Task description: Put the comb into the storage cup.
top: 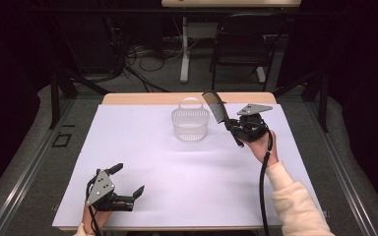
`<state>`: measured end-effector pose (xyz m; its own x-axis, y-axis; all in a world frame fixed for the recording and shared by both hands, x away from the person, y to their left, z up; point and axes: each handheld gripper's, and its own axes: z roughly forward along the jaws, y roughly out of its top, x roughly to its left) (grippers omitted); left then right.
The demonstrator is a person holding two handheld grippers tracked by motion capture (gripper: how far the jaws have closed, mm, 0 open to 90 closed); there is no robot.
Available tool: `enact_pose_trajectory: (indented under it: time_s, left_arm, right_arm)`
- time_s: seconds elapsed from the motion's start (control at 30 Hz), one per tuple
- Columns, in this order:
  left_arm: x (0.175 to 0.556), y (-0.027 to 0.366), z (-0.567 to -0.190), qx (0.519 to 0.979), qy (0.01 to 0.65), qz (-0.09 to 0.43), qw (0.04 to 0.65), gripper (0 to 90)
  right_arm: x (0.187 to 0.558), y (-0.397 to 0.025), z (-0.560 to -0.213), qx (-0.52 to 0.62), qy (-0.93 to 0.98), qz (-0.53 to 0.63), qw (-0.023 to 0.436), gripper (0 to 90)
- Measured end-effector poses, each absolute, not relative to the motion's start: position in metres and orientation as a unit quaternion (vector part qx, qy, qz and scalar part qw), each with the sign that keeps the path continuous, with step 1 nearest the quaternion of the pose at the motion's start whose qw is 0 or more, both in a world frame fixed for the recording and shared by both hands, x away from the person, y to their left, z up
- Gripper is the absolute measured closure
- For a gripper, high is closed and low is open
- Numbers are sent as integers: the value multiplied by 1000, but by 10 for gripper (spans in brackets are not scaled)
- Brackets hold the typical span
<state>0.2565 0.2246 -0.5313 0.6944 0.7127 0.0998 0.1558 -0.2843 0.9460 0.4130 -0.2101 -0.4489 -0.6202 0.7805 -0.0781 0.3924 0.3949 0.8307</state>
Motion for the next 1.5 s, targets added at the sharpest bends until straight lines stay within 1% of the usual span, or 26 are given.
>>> enact_pose_trajectory:
  time_s: [1.5]
  left_arm:
    - [259, 223, -531, 756, 286, 262, 527, 1]
  right_arm:
    - [431, -184, -429, 328, 802, 423, 264, 728]
